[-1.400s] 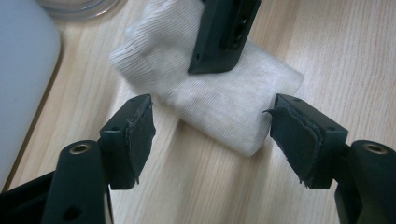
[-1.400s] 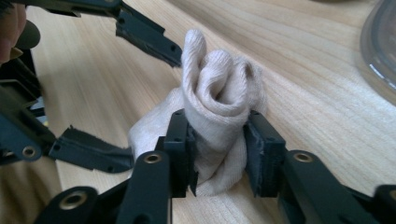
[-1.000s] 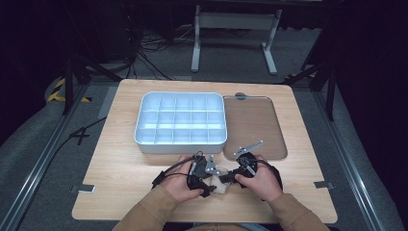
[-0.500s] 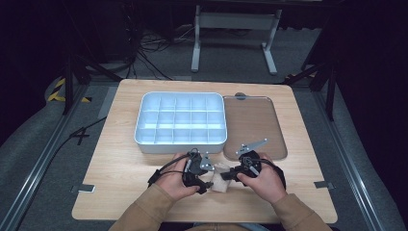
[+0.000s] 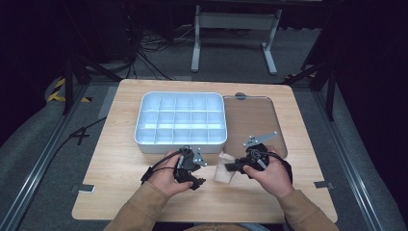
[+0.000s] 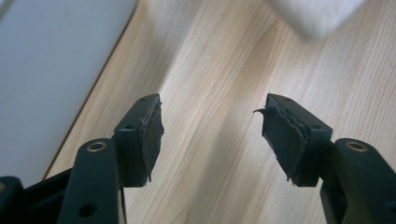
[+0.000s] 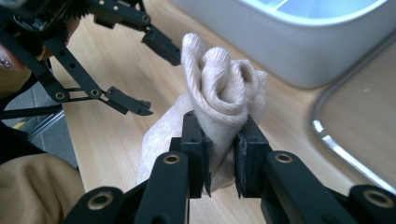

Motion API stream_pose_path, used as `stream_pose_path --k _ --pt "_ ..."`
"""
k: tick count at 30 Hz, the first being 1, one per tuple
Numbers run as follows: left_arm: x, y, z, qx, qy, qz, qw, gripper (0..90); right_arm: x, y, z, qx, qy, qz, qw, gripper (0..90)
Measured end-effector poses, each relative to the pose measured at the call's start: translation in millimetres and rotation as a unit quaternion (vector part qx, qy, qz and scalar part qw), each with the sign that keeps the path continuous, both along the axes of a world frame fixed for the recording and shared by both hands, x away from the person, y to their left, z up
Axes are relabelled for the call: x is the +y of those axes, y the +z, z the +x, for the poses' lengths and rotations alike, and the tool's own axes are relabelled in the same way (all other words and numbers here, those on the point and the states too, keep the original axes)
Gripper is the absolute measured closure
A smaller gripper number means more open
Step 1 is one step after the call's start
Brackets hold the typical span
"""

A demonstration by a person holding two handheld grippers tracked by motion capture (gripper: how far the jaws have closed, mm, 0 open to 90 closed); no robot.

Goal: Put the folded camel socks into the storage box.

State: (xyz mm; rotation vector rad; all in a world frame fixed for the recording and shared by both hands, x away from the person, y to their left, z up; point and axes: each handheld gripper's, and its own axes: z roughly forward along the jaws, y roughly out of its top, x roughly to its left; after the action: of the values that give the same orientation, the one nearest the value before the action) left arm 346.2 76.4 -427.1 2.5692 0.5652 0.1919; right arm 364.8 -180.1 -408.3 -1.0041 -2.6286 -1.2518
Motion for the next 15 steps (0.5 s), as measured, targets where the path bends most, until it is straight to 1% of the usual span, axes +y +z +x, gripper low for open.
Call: stream_pose_path --k 1,3,5,7,9,11,13,15 --pt "2.0 2.1 1.0 -0.002 0.003 0.001 1.0 38.4 -1.4 2.8 0.9 -0.003 -0.001 0.002 1.0 76.7" --pt "5.2 7.7 2.1 0.001 0.012 0.013 0.9998 39.0 -3.2 8.7 2.5 -0.011 -0.003 0.003 0.9999 76.6" --pt "10.0 12.5 2.7 0.001 0.013 -0.008 0.9999 39.7 -3.7 13.8 3.2 -0.013 -0.004 0.002 0.9999 76.6" --pt "13.8 16.9 2.6 0.003 0.013 -0.009 0.9999 39.8 -3.9 17.8 4.6 -0.018 -0.001 -0.001 0.9998 76.6" --pt "16.9 18.9 2.4 0.005 0.019 -0.014 0.9997 39.3 -4.3 21.3 6.4 -0.021 -0.002 -0.004 0.9998 76.5" --pt "19.8 20.1 3.3 0.013 0.022 -0.011 0.9996 38.8 -4.6 24.4 9.3 -0.024 -0.003 -0.007 0.9997 76.5" --pt "22.5 21.2 3.9 0.029 0.028 -0.007 0.9992 39.2 -4.8 27.5 11.3 -0.026 -0.004 -0.007 0.9996 76.4" --pt "25.8 21.6 5.4 0.043 0.028 -0.011 0.9986 38.8 -5.5 30.4 13.5 -0.031 -0.002 -0.006 0.9995 76.3"
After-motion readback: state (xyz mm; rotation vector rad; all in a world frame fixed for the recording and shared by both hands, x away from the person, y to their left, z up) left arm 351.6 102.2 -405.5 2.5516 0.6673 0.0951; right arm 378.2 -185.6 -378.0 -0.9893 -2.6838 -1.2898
